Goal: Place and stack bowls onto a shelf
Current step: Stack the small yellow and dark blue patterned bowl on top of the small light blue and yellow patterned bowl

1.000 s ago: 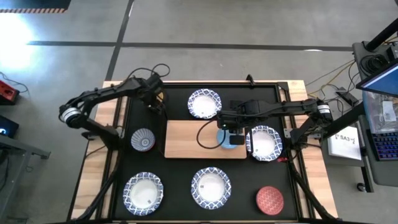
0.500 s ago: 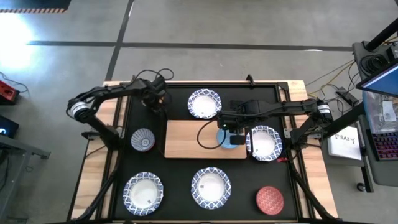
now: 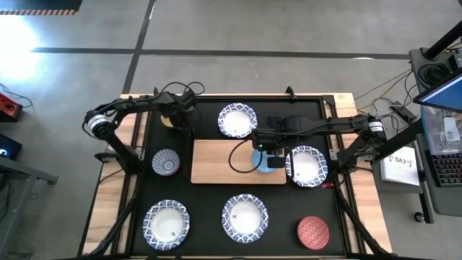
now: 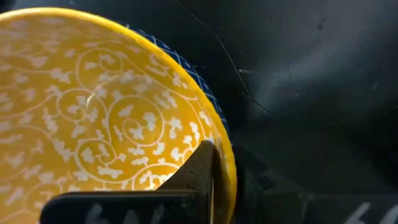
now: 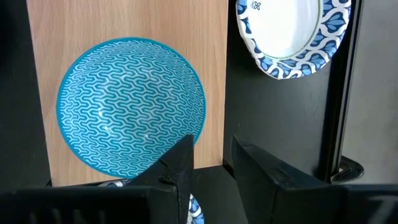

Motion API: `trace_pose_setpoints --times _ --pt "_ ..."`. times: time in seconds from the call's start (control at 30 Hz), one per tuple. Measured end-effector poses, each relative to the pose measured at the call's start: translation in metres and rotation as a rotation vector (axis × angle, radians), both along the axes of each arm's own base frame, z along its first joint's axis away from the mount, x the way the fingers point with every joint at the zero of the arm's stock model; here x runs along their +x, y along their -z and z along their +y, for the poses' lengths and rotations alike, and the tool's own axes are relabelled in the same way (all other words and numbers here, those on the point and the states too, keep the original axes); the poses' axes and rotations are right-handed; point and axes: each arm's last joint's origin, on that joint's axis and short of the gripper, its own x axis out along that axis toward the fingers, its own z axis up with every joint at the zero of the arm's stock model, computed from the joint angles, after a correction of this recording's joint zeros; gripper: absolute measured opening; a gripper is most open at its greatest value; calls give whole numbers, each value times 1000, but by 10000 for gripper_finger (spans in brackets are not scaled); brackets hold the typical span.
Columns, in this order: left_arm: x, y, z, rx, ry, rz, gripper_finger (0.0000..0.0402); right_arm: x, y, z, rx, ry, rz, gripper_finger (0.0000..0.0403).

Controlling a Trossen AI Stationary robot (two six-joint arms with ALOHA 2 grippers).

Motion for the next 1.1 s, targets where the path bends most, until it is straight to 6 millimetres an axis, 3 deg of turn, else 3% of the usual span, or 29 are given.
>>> trace_pose_setpoints --times 0.3,0.57,0.8,0.97,1.1 --pt "-1 -22 -4 -17 39 -71 4 0 0 0 0 0 2 95" --pt "12 -70 4 56 100 -203 3 -1 0 0 0 1 7 89" --pt "25 -124 11 168 167 -292 3 -4 0 0 -2 -4 38 89" --pt "41 -159 3 156 337 -467 2 -8 -6 0 -2 -4 18 89" --pt "57 -168 -16 90 539 -588 2 -18 -18 0 -1 -1 -27 89"
